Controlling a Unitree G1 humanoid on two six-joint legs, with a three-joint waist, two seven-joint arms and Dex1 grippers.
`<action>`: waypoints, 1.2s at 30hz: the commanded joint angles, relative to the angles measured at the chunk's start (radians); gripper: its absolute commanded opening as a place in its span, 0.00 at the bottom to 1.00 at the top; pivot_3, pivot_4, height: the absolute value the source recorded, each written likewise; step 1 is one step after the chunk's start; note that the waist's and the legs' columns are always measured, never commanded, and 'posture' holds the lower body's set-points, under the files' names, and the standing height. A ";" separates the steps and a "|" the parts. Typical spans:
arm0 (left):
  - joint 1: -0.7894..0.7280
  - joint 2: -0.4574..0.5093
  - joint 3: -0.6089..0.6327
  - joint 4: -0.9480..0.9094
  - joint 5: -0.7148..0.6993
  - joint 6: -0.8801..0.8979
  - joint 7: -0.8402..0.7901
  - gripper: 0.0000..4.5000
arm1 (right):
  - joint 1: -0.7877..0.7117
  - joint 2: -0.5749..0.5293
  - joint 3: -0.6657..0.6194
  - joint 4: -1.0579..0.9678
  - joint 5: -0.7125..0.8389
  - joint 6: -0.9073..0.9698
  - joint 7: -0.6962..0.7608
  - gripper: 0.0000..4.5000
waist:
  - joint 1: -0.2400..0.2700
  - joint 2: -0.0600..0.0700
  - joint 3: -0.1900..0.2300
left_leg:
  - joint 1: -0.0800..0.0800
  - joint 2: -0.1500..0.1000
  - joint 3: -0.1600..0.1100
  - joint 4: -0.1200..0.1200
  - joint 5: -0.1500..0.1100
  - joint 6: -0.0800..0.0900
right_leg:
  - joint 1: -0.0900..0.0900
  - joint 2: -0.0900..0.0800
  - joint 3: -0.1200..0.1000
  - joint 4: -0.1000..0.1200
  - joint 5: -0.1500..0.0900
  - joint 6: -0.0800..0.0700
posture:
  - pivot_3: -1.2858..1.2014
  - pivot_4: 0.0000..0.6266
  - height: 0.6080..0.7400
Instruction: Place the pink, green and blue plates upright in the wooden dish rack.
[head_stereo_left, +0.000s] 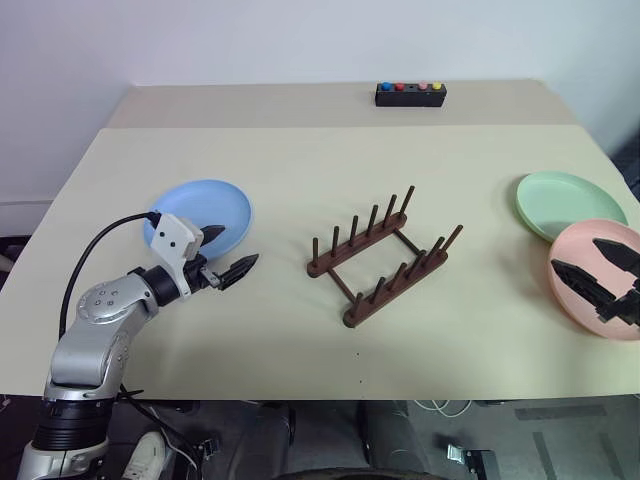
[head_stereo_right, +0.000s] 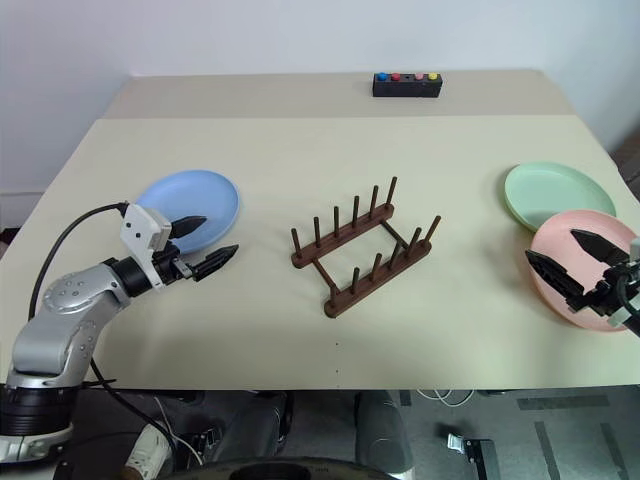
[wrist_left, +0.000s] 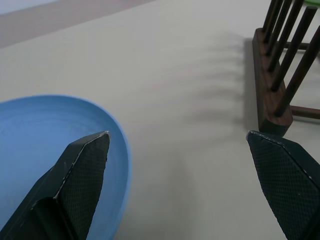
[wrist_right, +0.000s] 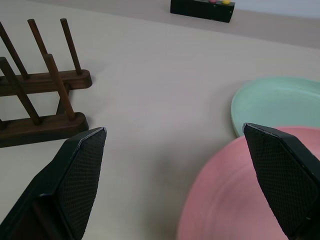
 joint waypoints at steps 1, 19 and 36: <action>0.007 0.013 -0.002 -0.027 -0.006 0.003 -0.014 1.00 | 0.023 -0.032 -0.063 -0.020 0.018 0.004 0.010 0.99 | 0.001 0.000 0.000 | 0.000 0.000 0.000 0.000 0.000 0.000 | 0.000 0.000 0.000 0.000 0.000 0.000 | 0.52 0.24 1.00; 0.033 0.070 -0.080 -0.099 -0.047 0.068 -0.131 1.00 | 0.122 0.000 -0.094 -0.142 0.048 0.054 0.010 0.99 | 0.000 0.000 0.000 | 0.000 0.000 0.000 0.000 0.000 0.000 | 0.000 0.000 0.000 -0.001 0.000 0.000 | 0.52 0.24 1.00; -0.131 -0.066 -0.547 -0.001 0.169 0.016 -0.222 1.00 | 0.212 0.094 -0.069 -0.420 0.112 0.121 -0.091 0.99 | 0.005 0.001 0.000 | 0.000 0.000 0.000 0.000 0.000 0.000 | 0.001 0.000 0.000 -0.001 0.000 0.000 | 0.52 0.24 1.00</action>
